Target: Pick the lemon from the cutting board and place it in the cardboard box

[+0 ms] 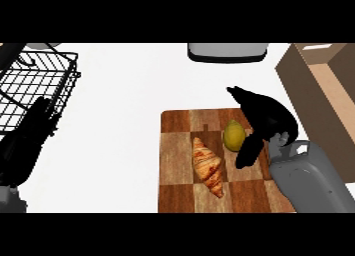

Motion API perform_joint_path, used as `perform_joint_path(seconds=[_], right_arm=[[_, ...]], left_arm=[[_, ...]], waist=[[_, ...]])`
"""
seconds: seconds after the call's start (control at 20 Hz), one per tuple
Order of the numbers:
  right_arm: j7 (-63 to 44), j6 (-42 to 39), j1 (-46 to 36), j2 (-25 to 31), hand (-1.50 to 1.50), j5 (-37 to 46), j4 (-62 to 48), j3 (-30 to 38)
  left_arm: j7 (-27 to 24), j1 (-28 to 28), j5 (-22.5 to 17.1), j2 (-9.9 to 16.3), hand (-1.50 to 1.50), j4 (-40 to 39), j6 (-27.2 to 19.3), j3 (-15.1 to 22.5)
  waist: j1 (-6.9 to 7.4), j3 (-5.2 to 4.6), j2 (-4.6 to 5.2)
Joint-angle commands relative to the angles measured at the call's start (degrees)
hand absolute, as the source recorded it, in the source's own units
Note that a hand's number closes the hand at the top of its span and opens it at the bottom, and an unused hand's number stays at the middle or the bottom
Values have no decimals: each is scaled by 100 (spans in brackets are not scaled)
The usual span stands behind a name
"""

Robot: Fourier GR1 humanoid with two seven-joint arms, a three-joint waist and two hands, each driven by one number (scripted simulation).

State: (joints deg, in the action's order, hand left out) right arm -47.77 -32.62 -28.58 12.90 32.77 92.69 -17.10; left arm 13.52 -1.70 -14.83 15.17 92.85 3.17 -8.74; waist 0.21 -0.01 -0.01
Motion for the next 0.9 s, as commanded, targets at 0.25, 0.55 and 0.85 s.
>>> perform_joint_path(seconds=[0.25, 0.55, 0.85], right_arm=[[-340, -185, 441, -345, -150, 512, 165, -112], [-59, -209, -99, -591, -150, 896, -658, 54], [208, -527, 53, -534, -150, 888, -643, 283]], left_arm=[[438, -99, 57, -36, 0, 248, -73, -113], [168, -207, 133, -102, 0, -111, 115, -197], [256, 74, 43, -114, 0, 311, 278, -303]], waist=[[-19, 1, -6], [-2, 0, 2], [2, 0, -3]])
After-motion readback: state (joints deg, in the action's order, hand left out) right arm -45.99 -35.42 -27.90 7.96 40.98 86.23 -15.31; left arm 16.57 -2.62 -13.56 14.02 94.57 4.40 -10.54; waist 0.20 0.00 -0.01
